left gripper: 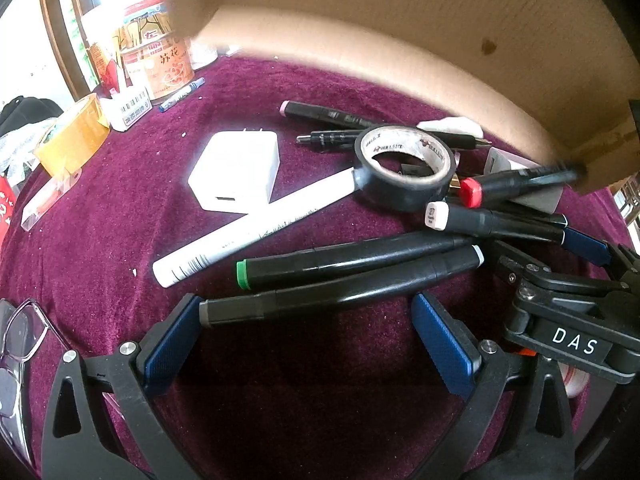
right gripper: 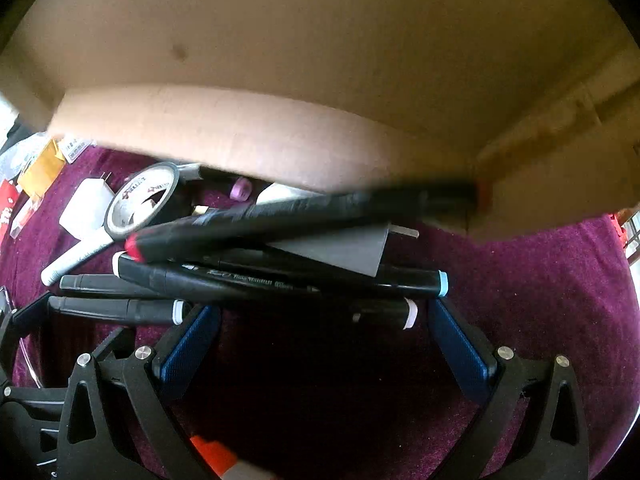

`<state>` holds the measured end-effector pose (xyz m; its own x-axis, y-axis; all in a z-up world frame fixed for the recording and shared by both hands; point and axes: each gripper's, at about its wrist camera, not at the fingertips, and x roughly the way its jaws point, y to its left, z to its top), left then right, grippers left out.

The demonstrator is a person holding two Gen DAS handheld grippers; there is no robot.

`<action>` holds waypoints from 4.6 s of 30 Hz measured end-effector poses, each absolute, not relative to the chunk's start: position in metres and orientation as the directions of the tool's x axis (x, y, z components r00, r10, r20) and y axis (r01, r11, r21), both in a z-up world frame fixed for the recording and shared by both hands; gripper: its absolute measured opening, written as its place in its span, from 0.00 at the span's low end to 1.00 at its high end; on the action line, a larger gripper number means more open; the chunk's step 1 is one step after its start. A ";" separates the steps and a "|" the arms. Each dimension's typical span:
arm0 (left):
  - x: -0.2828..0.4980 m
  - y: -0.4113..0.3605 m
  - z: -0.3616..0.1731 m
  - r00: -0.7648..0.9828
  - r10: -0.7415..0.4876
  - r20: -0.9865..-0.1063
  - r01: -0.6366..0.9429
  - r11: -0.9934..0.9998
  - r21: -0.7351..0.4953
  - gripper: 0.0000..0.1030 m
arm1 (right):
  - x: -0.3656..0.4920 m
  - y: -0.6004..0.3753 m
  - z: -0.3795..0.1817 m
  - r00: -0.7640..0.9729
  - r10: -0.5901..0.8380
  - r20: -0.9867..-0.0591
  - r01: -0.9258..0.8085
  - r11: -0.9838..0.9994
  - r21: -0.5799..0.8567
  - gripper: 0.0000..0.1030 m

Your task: Organize rigid objects

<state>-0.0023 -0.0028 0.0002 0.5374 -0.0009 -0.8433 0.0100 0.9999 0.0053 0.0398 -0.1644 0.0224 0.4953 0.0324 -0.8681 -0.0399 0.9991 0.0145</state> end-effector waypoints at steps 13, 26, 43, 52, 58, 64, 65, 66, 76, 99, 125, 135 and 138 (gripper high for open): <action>0.001 0.001 -0.001 0.537 -0.002 -0.844 0.010 1.000 0.004 1.00 | 0.035 -0.167 0.024 0.494 0.031 -0.869 -0.040 0.999 0.014 0.99; 0.000 0.001 -0.001 0.537 -0.002 -0.843 0.010 1.000 0.004 1.00 | 0.037 -0.166 0.026 0.494 0.031 -0.869 -0.040 0.999 0.013 0.99; 0.001 0.001 -0.002 0.538 0.001 -0.843 0.011 1.000 0.009 1.00 | 0.044 -0.175 0.028 0.462 0.133 -0.877 -0.165 0.984 0.062 0.99; 0.001 0.002 -0.002 0.537 -0.003 -0.844 0.010 1.000 0.003 1.00 | 0.037 -0.220 0.040 0.303 0.376 -0.875 -0.489 0.850 0.196 0.98; 0.001 0.002 -0.002 0.537 -0.002 -0.844 0.010 1.000 0.004 1.00 | 0.005 -0.232 0.066 0.304 0.485 -0.820 -0.643 0.740 0.199 0.81; 0.001 0.002 -0.001 0.535 0.003 -0.845 0.001 1.000 0.004 1.00 | -0.026 -0.199 0.066 0.195 0.517 -0.834 -0.783 0.594 0.185 0.51; 0.001 0.002 -0.001 0.535 0.003 -0.845 0.000 1.000 0.003 1.00 | -0.029 -0.190 0.065 0.185 0.511 -0.839 -0.802 0.572 0.171 0.49; 0.001 0.003 -0.001 0.535 0.002 -0.845 0.001 1.000 0.003 1.00 | -0.030 -0.187 0.064 0.185 0.503 -0.844 -0.812 0.562 0.158 0.49; 0.001 0.002 -0.001 0.535 0.003 -0.845 0.000 1.000 0.003 1.00 | -0.023 -0.153 0.032 0.130 0.385 -0.914 -0.842 0.529 0.103 0.24; -0.034 -0.084 0.056 0.494 -0.307 -0.814 0.608 0.791 0.071 0.72 | 0.063 -0.273 0.084 0.387 0.816 -0.430 -0.668 0.570 0.479 0.23; -0.035 -0.131 0.034 0.375 -0.272 -0.886 0.625 0.780 0.024 0.12 | 0.082 -0.339 0.077 0.505 0.782 -0.366 -0.526 0.615 0.587 0.23; -0.039 -0.113 0.068 0.445 -0.490 -0.750 0.530 0.819 -0.221 0.12 | 0.108 -0.390 0.052 0.616 0.583 -0.530 -0.227 0.775 0.590 0.23; -0.037 -0.113 0.077 0.467 -0.516 -0.718 0.525 0.815 -0.244 0.12 | 0.109 -0.396 0.041 0.597 0.547 -0.587 -0.161 0.799 0.579 0.23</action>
<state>-0.0371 -0.1131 0.0766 0.4669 -0.5157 -0.7184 0.5249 0.8154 -0.2442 0.1092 -0.3956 0.0407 0.5970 0.5465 -0.5873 -0.1612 0.7989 0.5795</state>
